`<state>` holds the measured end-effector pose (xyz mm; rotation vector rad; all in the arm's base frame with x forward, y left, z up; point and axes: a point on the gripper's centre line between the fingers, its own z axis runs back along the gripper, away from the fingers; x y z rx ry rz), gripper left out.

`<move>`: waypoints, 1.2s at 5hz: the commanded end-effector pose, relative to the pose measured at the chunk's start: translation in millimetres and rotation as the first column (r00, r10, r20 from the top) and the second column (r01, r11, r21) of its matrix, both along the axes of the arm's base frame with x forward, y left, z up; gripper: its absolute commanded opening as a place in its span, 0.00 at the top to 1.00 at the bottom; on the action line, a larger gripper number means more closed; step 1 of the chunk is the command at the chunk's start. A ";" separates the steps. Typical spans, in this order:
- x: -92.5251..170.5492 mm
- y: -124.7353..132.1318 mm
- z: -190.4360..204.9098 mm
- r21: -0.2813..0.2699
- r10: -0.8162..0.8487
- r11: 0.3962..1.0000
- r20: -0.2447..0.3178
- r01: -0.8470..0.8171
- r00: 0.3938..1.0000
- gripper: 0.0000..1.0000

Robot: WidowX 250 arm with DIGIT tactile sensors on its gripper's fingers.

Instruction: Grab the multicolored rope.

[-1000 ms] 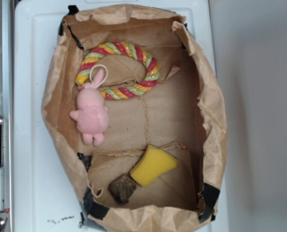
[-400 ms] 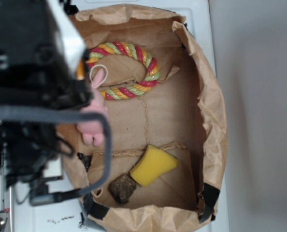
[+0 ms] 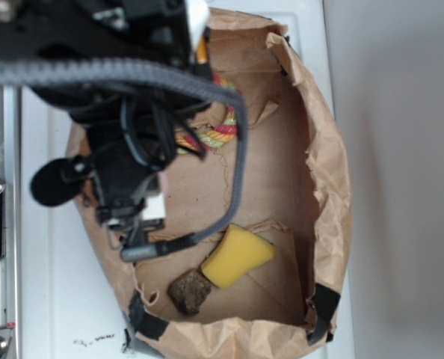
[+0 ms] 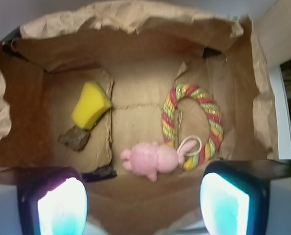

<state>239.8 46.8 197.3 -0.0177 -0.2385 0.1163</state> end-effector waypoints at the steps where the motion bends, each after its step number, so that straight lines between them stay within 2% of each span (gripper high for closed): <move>1: 26.8 26.3 -42.1 -0.035 0.071 0.997 0.009 -0.071 0.997 0.00; 2: 40.9 8.1 -73.2 -0.046 0.038 0.998 -0.026 -0.039 0.999 0.00; 3: 47.0 -0.2 -94.4 -0.036 0.016 0.999 -0.091 -0.019 0.996 0.00; 6: 47.0 -0.2 -94.4 -0.036 0.016 0.999 -0.091 -0.019 0.996 0.00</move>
